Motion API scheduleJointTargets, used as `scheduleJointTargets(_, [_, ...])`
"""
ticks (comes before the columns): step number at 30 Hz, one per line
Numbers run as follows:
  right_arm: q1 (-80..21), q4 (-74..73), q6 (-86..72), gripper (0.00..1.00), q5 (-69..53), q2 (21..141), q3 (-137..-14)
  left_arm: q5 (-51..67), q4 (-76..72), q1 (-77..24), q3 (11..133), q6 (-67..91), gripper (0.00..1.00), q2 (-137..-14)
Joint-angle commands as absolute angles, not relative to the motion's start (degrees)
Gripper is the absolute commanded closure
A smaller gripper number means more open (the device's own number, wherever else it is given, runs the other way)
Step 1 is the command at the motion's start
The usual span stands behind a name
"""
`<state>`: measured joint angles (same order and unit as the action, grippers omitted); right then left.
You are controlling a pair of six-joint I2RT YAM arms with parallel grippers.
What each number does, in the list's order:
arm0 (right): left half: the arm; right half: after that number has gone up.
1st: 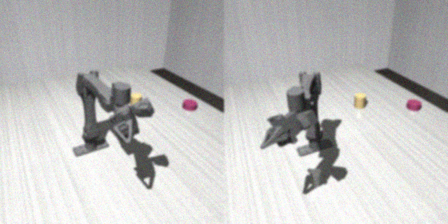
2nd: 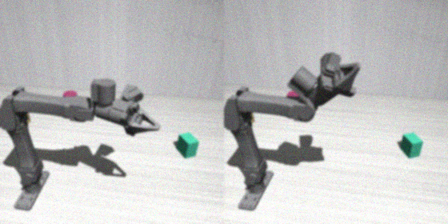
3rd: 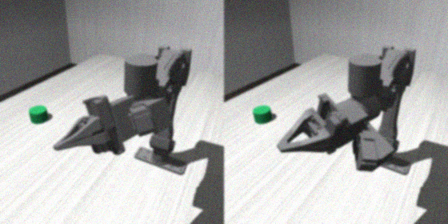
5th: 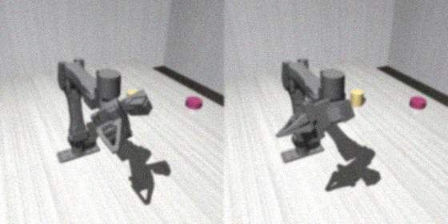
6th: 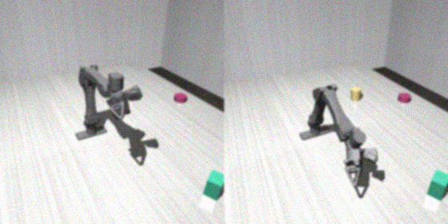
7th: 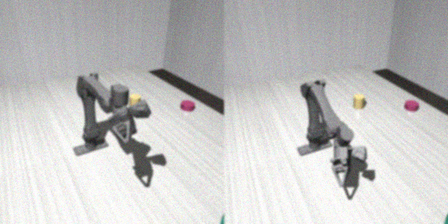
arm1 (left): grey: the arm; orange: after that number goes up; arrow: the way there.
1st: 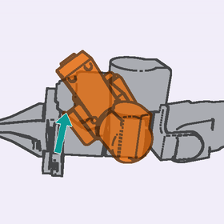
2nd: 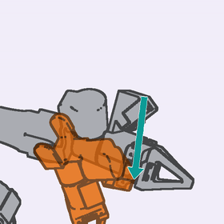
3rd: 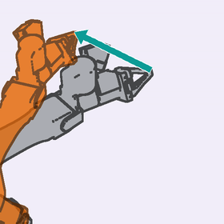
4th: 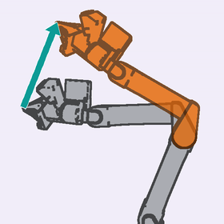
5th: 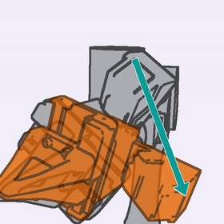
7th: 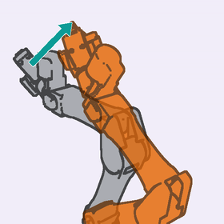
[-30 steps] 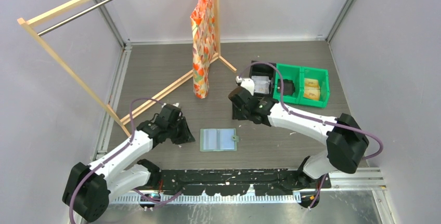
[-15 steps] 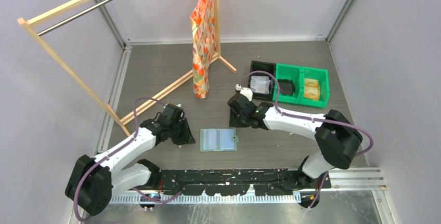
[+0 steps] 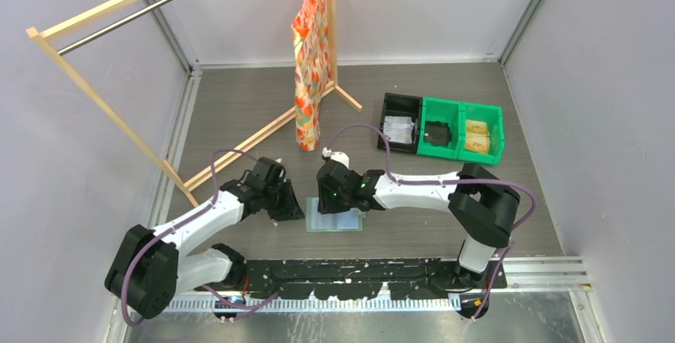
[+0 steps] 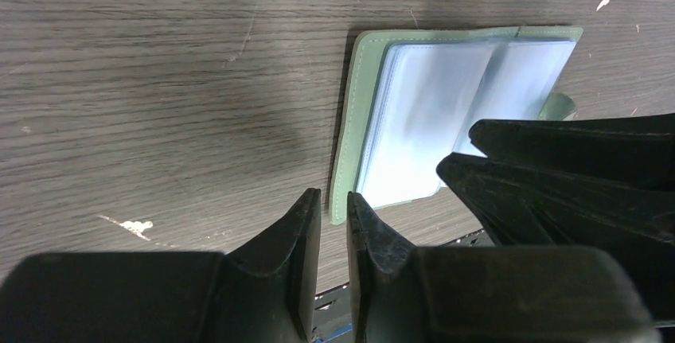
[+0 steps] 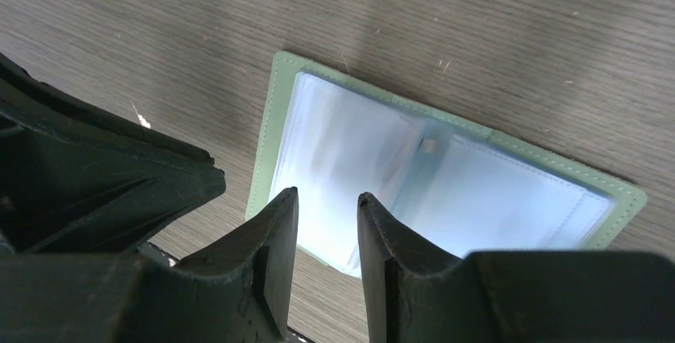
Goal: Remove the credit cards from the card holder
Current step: Remove the credit card from the card holder.
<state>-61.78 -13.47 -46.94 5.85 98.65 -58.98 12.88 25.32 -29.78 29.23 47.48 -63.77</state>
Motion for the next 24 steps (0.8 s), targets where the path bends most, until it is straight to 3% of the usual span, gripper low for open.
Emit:
scheduleJointTargets(1, [-61.2,-13.3,-47.7,0.62,7.8,96.3,-58.7,14.9,22.7,-29.7,30.3,47.2,0.79,-64.3])
scheduleJointTargets(9, [-61.2,-14.5,-47.7,0.60,10.3,94.4,-55.8,15.0,21.8,-29.7,29.2,46.8,0.68,-63.6])
scheduleJointTargets(24, [-60.3,-4.2,-52.6,0.62,7.3,96.8,-50.0,21.8,5.9,-29.7,23.2,52.7,0.72,-66.3])
